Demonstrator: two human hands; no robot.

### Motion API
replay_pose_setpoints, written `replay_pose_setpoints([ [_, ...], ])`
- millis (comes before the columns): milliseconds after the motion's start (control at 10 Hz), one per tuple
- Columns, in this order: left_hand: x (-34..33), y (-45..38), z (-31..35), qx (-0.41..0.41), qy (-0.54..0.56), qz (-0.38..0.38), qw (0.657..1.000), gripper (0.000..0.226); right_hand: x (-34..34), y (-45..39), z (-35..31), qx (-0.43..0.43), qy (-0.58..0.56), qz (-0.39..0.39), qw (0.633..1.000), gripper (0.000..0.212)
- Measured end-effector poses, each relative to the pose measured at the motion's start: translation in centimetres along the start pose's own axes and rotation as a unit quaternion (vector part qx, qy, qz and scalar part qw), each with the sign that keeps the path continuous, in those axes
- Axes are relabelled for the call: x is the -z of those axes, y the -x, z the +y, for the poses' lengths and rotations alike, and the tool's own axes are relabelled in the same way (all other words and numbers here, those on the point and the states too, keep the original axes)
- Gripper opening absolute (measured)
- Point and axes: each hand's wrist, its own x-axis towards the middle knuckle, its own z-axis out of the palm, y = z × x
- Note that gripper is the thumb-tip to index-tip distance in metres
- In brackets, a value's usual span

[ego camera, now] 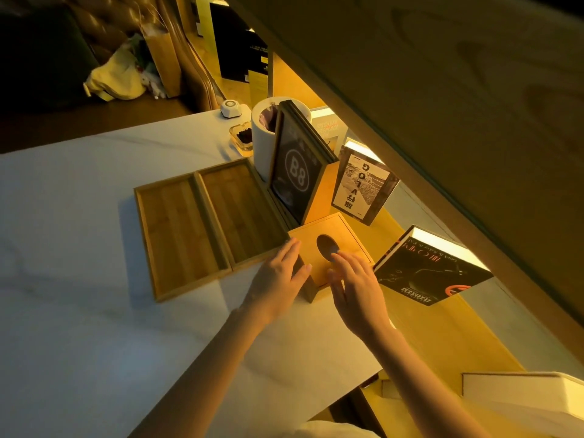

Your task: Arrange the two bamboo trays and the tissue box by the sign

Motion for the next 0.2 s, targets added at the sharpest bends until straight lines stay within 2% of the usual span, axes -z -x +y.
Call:
replay_pose_setpoints([
  [100, 3.6, 0.2, 0.9, -0.002, 0.028, 0.061, 0.998, 0.036, 1.3, -2.5, -2.4, 0.045, -0.055, -0.009, 0.997, 0.028],
  [200, 8.2, 0.1, 1.5, -0.022, 0.053, 0.113, 0.992, 0.036, 3.4, -5.3, -5.7, 0.071, -0.154, 0.002, 0.985, 0.024],
])
